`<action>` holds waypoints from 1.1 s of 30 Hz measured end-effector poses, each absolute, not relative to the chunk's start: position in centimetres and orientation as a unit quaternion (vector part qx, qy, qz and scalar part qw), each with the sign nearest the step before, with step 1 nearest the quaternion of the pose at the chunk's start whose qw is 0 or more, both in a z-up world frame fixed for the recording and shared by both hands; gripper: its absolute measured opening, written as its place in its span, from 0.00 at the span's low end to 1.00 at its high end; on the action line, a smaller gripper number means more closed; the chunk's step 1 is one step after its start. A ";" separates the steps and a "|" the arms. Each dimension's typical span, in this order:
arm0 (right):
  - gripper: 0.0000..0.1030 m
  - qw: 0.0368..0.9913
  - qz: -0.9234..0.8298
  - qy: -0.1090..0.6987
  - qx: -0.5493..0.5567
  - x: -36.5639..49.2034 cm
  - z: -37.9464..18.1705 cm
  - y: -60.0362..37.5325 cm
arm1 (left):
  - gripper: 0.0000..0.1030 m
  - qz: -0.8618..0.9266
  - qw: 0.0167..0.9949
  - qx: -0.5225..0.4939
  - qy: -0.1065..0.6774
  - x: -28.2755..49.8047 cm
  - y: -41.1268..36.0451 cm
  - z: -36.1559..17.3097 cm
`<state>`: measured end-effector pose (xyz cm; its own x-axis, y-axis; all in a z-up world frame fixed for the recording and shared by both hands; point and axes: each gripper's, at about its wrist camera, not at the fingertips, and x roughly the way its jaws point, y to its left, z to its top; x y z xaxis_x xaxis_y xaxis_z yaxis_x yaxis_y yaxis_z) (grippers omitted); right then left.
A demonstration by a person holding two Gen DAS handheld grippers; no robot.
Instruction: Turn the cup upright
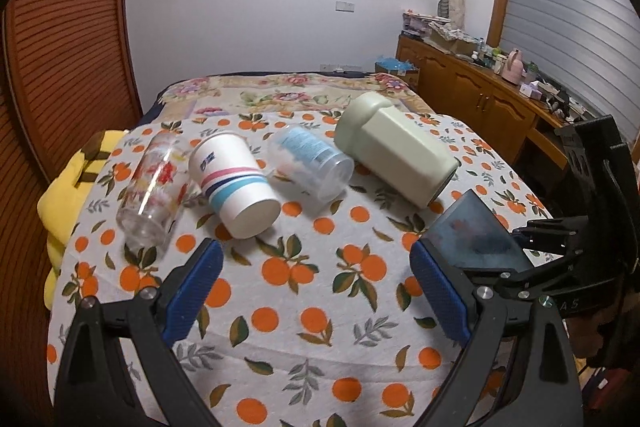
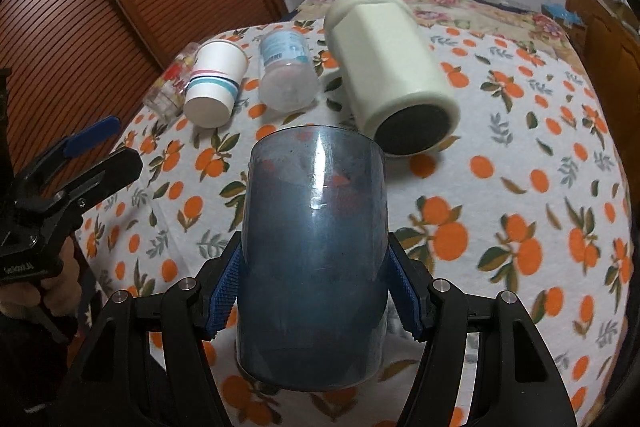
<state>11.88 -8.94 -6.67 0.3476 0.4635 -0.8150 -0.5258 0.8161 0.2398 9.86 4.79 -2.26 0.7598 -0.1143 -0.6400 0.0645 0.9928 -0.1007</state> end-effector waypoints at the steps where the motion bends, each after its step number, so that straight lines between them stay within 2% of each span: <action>1: 0.66 0.820 0.302 0.486 -0.029 11.9 -6.8 -8.7 | 0.92 -0.046 0.937 -0.038 0.345 9.9 4.9 -2.4; 14: 0.69 0.815 0.298 0.497 -0.027 12.1 -7.6 -7.6 | 0.92 -0.052 0.934 -0.049 0.351 9.7 4.9 -3.1; 19: 0.73 0.824 0.297 0.481 -0.037 11.3 -6.7 -7.8 | 0.92 -0.062 0.932 -0.046 0.353 9.9 3.8 -2.8; 33: 0.75 0.877 0.254 0.407 -0.033 8.9 -3.3 -14.2 | 0.92 -0.080 0.910 -0.074 0.401 11.6 0.1 -2.0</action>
